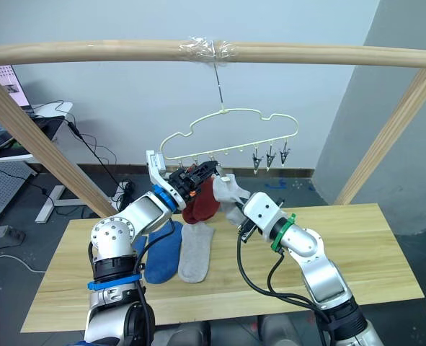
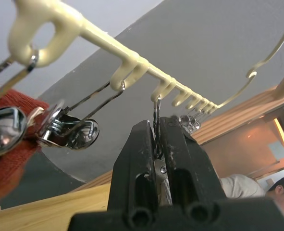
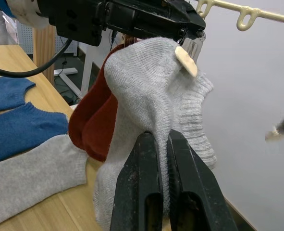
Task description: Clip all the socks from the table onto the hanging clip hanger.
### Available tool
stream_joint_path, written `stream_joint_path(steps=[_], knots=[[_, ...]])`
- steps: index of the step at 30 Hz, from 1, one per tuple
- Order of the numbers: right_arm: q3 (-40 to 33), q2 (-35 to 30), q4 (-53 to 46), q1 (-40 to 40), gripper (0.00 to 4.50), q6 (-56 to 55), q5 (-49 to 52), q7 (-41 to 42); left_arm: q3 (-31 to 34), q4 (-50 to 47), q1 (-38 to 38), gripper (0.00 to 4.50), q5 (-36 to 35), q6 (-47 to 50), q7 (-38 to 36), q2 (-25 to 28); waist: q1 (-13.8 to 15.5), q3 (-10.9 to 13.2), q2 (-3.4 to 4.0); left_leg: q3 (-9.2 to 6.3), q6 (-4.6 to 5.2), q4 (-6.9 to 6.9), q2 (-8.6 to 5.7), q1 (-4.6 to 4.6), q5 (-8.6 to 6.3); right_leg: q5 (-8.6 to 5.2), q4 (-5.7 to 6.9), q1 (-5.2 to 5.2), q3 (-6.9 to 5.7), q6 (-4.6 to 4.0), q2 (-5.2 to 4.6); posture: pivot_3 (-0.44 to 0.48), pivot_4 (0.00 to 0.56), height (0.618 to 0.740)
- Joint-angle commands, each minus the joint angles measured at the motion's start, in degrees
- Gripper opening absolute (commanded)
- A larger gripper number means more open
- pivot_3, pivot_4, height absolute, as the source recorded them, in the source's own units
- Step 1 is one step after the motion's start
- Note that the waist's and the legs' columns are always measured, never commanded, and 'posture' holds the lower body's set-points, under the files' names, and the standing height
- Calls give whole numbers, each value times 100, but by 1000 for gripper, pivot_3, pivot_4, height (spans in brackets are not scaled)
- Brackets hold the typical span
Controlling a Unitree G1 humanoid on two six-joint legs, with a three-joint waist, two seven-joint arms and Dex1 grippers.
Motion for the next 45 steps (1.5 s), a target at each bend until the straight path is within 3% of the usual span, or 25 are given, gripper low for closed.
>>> stream_joint_path(steps=[1,6,10,14,15,17,26,27,35,39,42,45], knots=[[-35,46,-69,-95,0,-137,35,-51,-17,-279,6,1422,-126,-46,-145,28,1,1,0,0,0,-2,0,-3,0,0,1,-4,0,0,0,-78,142,740],[10,139,82,-107,0,-149,20,-95,-21,-386,40,3083,-140,-34,-141,102,2,1,-1,1,0,-3,0,-13,0,0,0,-15,1,1,0,-67,135,740],[-7,316,287,-186,0,-27,101,-126,-169,-884,236,4316,-82,238,-46,449,-1,1,-1,1,0,-5,1,-12,0,0,3,-17,1,1,0,-62,132,740],[-169,535,581,-340,0,100,258,-193,-912,-1743,681,4437,573,494,-189,1278,2,1,0,2,0,-9,2,-12,0,0,6,-20,3,1,0,-41,125,740],[-212,570,647,-368,551,126,318,-183,-1155,-1982,797,4500,890,465,-129,1540,7,1,0,2,0,-10,2,-12,1,0,6,-21,3,1,0,-31,122,740],[-261,597,730,-384,1095,216,437,-127,-1509,-2397,979,4500,1526,232,83,1875,21,1,0,1,-1,-12,3,-12,1,0,6,-21,3,0,0,-23,120,740],[-509,467,455,66,4323,818,919,35,-1409,-3254,1812,4500,1400,-506,-1457,2363,182,1,2,5,-1,-16,4,-17,0,-15,9,-33,2,-27,-4,-3,111,740],[-567,465,364,124,4464,916,975,-8,-1456,-3307,1933,4500,1537,-671,-1584,2433,179,1,2,8,-1,-16,5,-19,0,-21,10,-36,3,-37,-4,-3,111,740],[-1311,949,-355,-28,4464,1651,1312,-935,-1359,-3517,2450,4500,1816,-1548,-2238,2578,199,1,2,13,0,-13,7,-50,2,-22,24,-71,7,-45,-3,-7,111,740],[-1477,1219,-269,-381,3588,1704,1275,-1379,-1452,-3374,2351,4500,2113,-1936,-2406,2591,198,0,3,14,0,-13,7,-52,2,-21,22,-72,8,-44,-2,-15,113,740],[-1491,1260,-102,-582,3588,1586,1222,-1531,-1519,-3260,2232,4500,2319,-2145,-2406,2519,198,0,3,14,0,-13,7,-58,2,-8,20,-75,7,-21,-2,-15,116,740],[-1597,1365,165,-842,2707,1459,1277,-1697,-1636,-3133,2092,4500,2507,-2352,-2399,2394,198,0,3,14,0,-13,7,-59,2,-7,20,-76,6,-19,-2,-17,119,740]])
